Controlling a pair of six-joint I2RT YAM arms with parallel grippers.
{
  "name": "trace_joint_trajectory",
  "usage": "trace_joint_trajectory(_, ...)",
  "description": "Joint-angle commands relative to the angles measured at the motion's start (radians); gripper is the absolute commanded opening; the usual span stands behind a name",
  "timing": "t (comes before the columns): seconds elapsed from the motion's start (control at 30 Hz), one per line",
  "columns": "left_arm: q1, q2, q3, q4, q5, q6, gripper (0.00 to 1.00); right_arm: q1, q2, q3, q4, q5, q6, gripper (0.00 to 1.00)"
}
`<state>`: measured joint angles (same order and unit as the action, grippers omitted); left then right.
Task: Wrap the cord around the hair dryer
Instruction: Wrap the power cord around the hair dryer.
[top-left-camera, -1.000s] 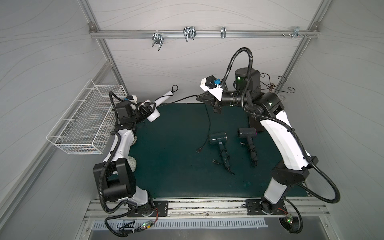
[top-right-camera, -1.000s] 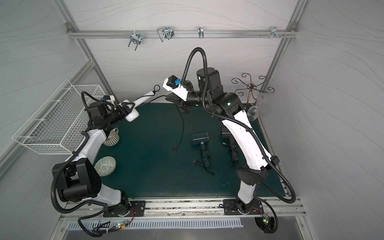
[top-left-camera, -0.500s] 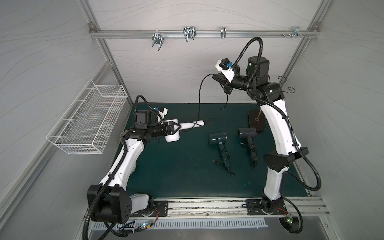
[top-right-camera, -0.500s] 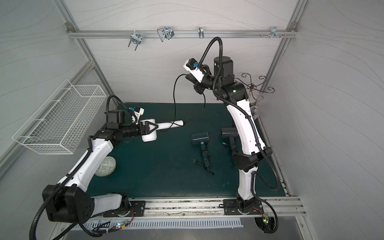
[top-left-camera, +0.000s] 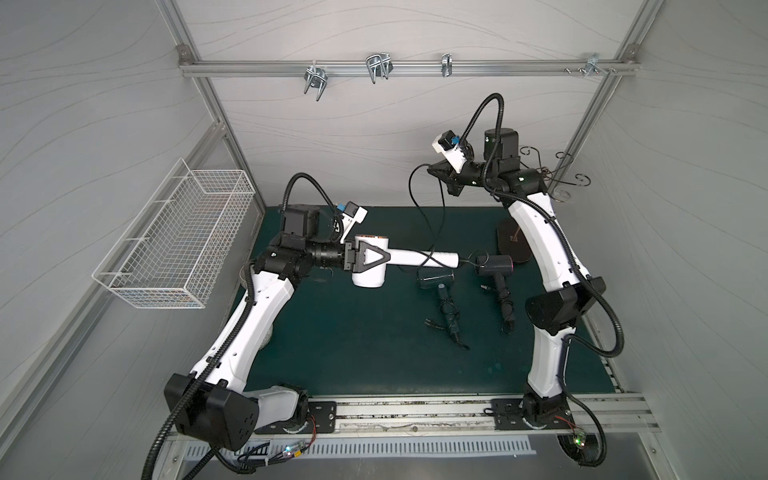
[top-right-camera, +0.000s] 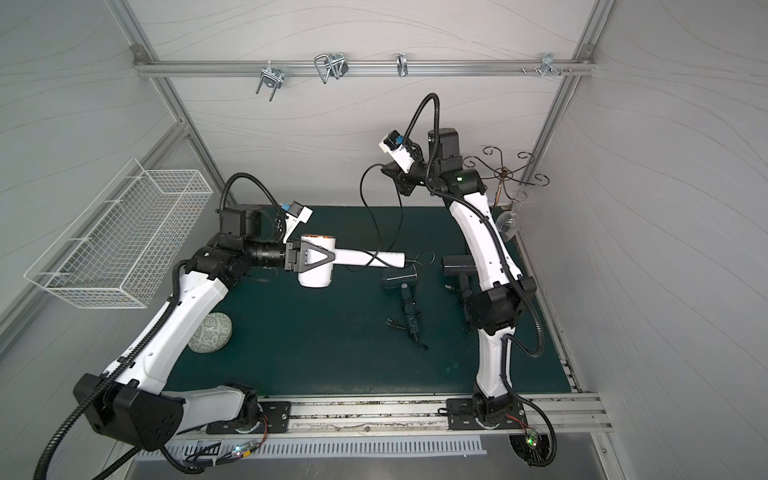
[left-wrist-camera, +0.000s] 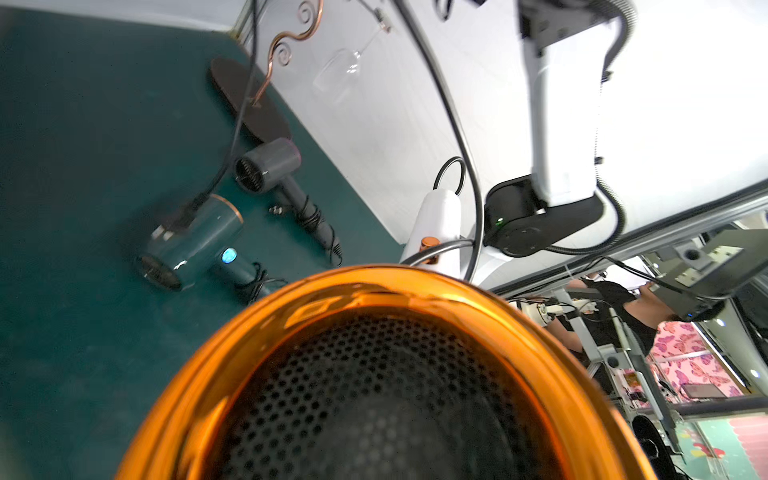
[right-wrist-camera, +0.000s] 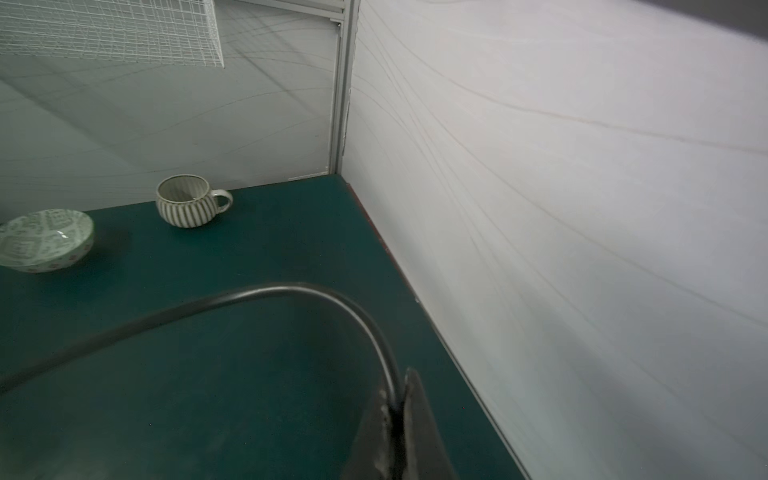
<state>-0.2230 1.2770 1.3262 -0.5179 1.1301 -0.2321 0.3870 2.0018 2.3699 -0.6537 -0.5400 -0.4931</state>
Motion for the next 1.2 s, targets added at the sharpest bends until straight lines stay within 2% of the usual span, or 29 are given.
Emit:
trace_joint_trajectory(0.0, 0.008, 0.014, 0.106, 0.206, 0.13, -0.098, 0.0, -0.017, -0.006, -0.041, 0.039, -0.116, 0.079, 0.0)
trace_joint_trajectory(0.07, 0.027, 0.019, 0.12, 0.298, 0.142, -0.171, 0.0, -0.04, -0.012, -0.069, 0.064, -0.166, 0.14, 0.0)
trace_joint_trajectory(0.13, 0.062, 0.019, 0.098, 0.471, 0.153, -0.303, 0.0, -0.07, -0.016, -0.099, 0.097, -0.237, 0.222, 0.0)
trace_joint_trajectory(0.23, 0.127, 0.029, 0.031, 0.853, 0.15, -0.59, 0.0, -0.096, -0.024, -0.137, 0.133, -0.315, 0.311, 0.0)
trace_joint_trajectory(0.3, 0.169, 0.044, 0.006, 1.066, 0.127, -0.741, 0.0, -0.094, -0.043, -0.169, 0.143, -0.335, 0.319, 0.0)
trace_joint_trajectory(0.4, 0.214, 0.057, 0.018, 1.132, 0.081, -0.786, 0.0, -0.088, -0.077, -0.235, 0.194, -0.369, 0.409, 0.0)
trace_joint_trajectory(0.6, 0.259, 0.11, 0.048, 1.263, -0.012, -0.887, 0.0, -0.035, -0.12, -0.345, 0.21, -0.383, 0.461, 0.0)
trace_joint_trajectory(0.67, 0.272, 0.117, 0.045, 1.232, -0.044, -0.865, 0.0, -0.006, -0.142, -0.381, 0.216, -0.381, 0.456, 0.0)
trace_joint_trajectory(0.83, 0.3, 0.089, 0.037, 0.897, -0.171, -0.634, 0.0, 0.083, -0.198, -0.413, 0.173, -0.341, 0.397, 0.0)
trace_joint_trajectory(0.97, 0.34, 0.09, 0.003, 0.838, -0.273, -0.598, 0.0, 0.165, -0.243, -0.414, 0.108, -0.294, 0.334, 0.0)
trace_joint_trajectory(1.17, 0.401, 0.116, 0.0, 0.66, -0.408, -0.485, 0.0, 0.285, -0.287, -0.384, -0.03, -0.196, 0.189, 0.0)
